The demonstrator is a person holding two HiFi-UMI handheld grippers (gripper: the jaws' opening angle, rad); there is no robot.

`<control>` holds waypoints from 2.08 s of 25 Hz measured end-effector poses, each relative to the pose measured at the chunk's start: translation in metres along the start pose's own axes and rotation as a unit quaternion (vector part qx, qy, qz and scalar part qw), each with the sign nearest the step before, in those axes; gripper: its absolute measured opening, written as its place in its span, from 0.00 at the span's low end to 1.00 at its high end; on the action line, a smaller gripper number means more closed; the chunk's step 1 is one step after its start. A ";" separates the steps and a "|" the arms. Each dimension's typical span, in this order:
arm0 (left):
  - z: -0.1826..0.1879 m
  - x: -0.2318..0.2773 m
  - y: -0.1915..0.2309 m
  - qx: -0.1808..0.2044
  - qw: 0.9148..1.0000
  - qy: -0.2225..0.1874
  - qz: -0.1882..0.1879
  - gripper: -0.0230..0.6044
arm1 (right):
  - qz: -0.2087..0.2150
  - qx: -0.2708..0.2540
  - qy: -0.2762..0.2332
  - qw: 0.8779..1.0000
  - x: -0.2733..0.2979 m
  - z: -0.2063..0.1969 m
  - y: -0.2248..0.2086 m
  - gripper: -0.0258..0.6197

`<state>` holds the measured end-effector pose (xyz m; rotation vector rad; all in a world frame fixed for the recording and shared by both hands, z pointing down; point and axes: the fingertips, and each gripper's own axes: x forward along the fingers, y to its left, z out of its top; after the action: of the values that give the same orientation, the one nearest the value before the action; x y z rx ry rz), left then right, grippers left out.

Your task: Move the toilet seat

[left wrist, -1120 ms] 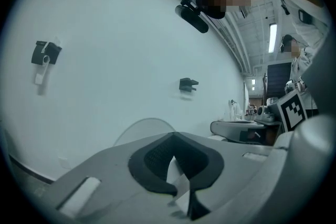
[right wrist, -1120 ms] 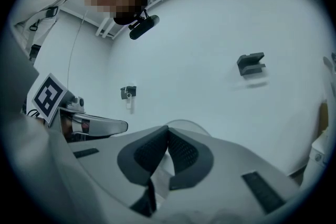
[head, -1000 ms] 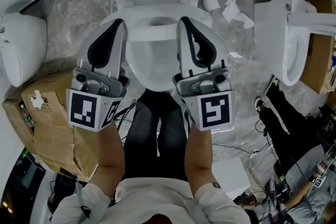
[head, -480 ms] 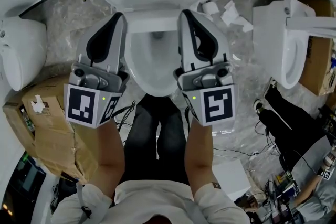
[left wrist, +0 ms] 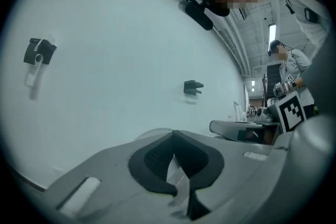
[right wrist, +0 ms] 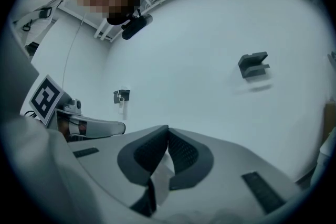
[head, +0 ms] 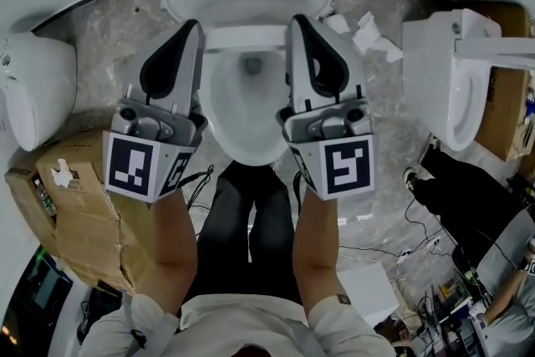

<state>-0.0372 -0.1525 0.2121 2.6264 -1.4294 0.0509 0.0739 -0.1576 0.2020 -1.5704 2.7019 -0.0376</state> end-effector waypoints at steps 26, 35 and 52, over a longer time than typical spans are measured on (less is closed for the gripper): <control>0.008 0.044 0.036 0.012 1.000 -0.009 0.005 0.02 | -0.011 -0.015 -0.016 1.000 0.052 0.000 -0.023 0.04; 0.008 0.058 0.047 0.013 1.000 -0.008 0.005 0.02 | -0.015 -0.023 -0.012 1.000 0.068 -0.003 -0.030 0.04; 0.005 0.079 0.062 0.023 1.000 -0.007 0.010 0.02 | -0.013 -0.035 0.004 0.999 0.089 -0.016 -0.037 0.04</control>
<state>-0.0460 -0.2516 0.2226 2.6538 -1.4777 0.0698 0.0619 -0.2532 0.2186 -1.6270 2.7171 0.0503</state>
